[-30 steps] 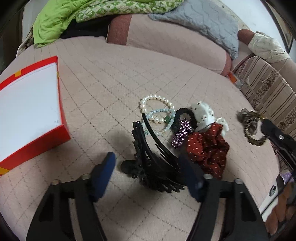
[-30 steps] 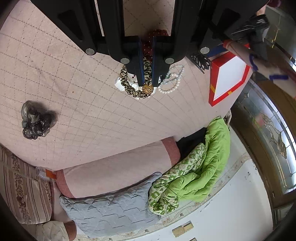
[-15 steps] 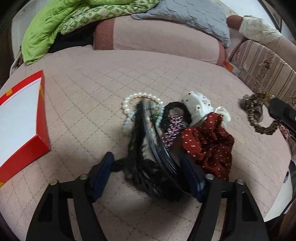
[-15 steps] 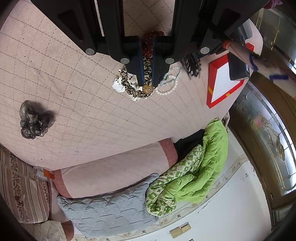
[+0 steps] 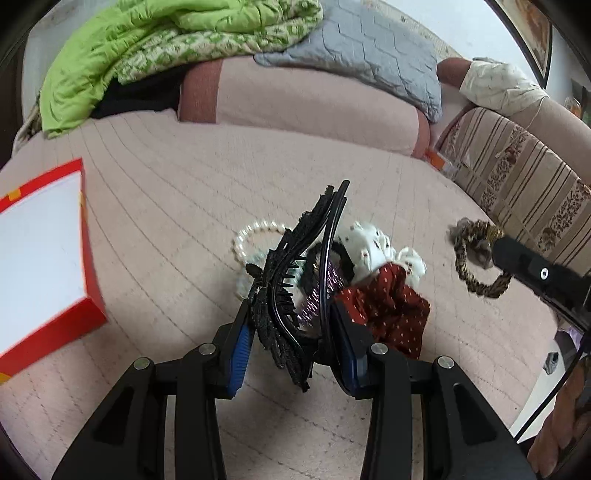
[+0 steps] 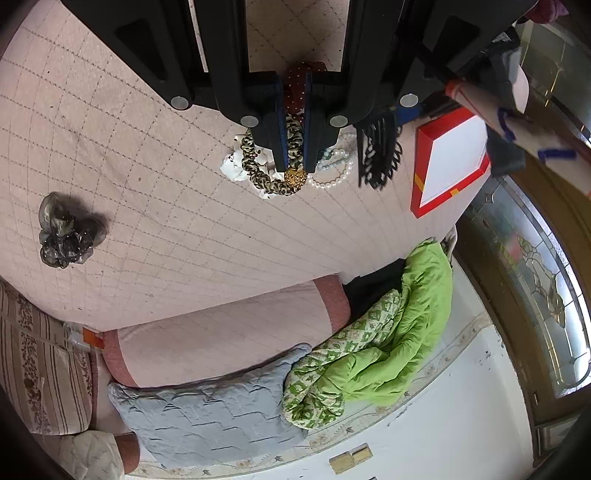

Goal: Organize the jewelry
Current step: 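Carry the black claw clip and leopard scrunchie over the red tray with both grippers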

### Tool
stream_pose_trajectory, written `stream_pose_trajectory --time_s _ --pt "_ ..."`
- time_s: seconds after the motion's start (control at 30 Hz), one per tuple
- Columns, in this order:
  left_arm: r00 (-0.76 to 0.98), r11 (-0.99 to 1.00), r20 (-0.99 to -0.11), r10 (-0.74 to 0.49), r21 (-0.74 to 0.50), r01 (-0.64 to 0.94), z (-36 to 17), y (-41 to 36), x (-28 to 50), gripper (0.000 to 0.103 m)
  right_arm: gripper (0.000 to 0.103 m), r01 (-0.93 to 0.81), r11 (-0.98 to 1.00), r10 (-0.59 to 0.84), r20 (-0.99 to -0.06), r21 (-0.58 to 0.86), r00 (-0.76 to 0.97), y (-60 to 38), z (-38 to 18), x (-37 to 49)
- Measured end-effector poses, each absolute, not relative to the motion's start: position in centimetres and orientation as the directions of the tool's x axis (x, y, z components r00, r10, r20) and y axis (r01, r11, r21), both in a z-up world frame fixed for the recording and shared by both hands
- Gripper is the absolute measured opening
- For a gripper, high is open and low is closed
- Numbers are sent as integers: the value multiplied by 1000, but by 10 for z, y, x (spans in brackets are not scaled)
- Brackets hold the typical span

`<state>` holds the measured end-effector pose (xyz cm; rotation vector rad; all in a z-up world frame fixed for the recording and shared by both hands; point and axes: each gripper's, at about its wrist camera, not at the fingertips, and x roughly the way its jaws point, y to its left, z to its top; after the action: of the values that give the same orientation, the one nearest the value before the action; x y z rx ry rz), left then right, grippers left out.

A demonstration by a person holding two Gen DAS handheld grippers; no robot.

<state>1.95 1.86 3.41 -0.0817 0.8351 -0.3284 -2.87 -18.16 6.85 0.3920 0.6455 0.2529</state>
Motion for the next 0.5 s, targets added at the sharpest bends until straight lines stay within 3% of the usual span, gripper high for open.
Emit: stream_pose_trajectory --time_s 0.5 --pt "675 967 -692 -256 -173 189 50 53 18 40 9 -174 895 389 -529 411 754 -148 73 -20"
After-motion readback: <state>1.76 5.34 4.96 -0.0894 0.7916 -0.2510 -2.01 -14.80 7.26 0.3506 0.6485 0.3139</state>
